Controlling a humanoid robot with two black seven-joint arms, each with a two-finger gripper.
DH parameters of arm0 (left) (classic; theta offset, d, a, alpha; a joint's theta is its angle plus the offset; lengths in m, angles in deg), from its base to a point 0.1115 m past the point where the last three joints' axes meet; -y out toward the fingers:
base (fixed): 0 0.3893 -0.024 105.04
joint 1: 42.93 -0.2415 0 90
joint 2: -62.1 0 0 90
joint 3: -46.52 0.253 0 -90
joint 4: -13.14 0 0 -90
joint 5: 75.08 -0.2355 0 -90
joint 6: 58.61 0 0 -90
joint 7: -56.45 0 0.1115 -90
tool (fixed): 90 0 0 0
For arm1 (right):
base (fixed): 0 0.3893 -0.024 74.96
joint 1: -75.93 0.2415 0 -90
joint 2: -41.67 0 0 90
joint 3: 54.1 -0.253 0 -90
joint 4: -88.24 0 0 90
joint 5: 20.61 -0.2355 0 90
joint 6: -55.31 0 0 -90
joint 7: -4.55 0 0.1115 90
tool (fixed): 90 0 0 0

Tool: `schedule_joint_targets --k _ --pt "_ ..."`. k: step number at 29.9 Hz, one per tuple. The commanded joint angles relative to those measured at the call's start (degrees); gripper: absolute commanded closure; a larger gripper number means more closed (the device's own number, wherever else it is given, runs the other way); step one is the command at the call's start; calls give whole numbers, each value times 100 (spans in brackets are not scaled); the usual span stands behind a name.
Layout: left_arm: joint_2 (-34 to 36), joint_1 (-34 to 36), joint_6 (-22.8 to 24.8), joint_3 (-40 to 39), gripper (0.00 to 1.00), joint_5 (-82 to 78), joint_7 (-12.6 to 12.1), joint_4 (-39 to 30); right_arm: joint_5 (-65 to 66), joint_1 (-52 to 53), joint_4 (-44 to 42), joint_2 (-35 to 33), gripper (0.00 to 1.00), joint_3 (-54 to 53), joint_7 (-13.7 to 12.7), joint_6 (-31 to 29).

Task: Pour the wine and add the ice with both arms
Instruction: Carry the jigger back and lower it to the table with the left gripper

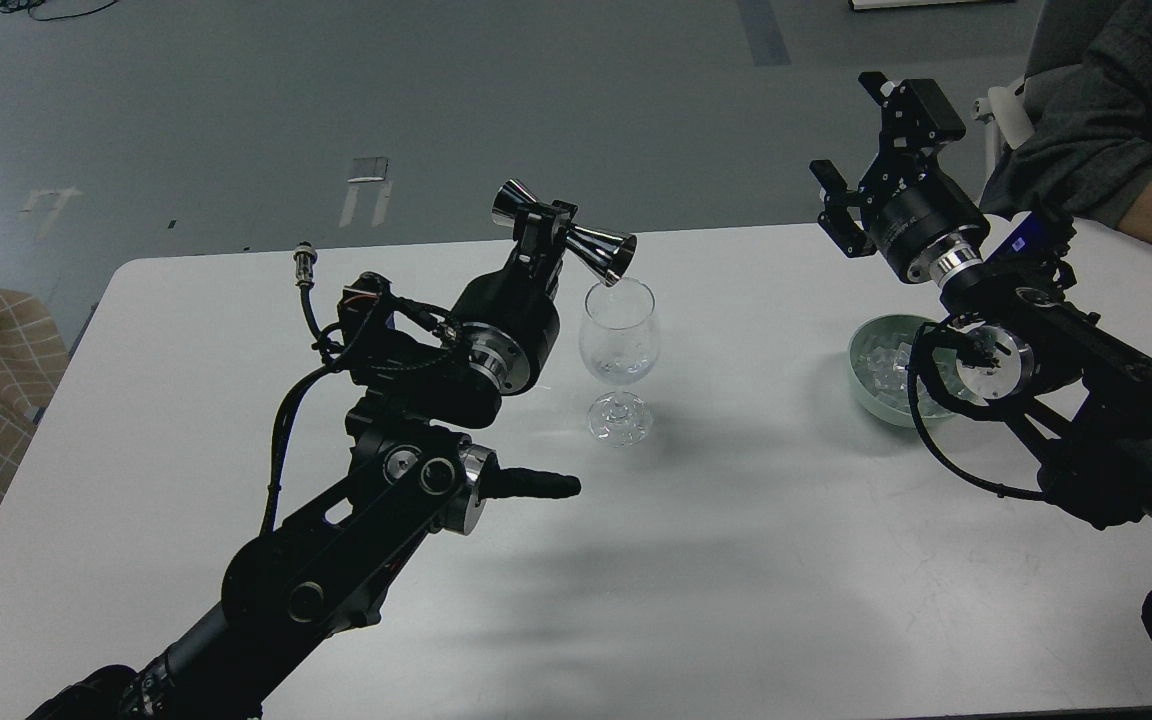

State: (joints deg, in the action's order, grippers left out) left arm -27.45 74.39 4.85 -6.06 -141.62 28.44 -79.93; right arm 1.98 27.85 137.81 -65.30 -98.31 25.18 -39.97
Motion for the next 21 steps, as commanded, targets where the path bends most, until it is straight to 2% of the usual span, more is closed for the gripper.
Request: schedule_joint_targets --k 1,7,9,15,21 --pt "-1 97 43 -953 94 1306 0 -150 0 0 0 -8 0 0 2 0" --pt "8 19 -18 -2395 94 3416 0 -317 0 0 0 10 0 0 2 0" --pt "8 -61 -62 -2633 94 3691 0 -308 0 0 0 10 0 0 2 0" --pt "-45 -982 -133 -3556 94 4526 0 -308 0 -17 0 10 0 0 2 0" --pt "-10 -1756 -141 -3742 94 4606 0 -264 0 -17 0 1 0 0 -7 0"
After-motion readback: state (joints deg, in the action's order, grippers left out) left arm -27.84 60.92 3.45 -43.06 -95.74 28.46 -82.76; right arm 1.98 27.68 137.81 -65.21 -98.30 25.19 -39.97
